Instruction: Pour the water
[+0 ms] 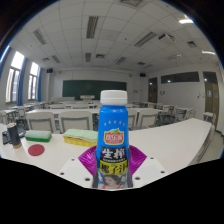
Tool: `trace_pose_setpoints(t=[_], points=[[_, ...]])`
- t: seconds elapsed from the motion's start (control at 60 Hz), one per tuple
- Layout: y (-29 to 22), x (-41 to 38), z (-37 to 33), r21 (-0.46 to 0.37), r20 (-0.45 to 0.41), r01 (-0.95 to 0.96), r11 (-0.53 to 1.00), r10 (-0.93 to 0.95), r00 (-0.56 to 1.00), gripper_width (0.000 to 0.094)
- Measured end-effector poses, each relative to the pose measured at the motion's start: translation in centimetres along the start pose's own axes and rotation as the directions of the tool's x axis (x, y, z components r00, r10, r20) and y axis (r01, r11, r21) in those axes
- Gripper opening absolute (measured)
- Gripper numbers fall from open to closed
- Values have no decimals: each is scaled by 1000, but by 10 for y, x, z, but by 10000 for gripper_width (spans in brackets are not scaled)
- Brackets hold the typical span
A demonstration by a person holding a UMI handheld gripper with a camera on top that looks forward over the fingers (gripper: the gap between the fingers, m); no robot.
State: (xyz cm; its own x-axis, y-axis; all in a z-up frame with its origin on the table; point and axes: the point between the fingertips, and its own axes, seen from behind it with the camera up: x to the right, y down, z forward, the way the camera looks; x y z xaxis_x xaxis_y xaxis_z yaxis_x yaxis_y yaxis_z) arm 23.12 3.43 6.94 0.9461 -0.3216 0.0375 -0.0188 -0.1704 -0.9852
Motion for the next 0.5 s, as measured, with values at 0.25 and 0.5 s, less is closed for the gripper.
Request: trace_pose_setpoints(t=[0.25, 0.5], points=[[-96, -115, -1, 57, -16, 586, 808, -586, 810, 385], [-140, -278, 3, 106, -106, 994, 33, -993, 44, 384]])
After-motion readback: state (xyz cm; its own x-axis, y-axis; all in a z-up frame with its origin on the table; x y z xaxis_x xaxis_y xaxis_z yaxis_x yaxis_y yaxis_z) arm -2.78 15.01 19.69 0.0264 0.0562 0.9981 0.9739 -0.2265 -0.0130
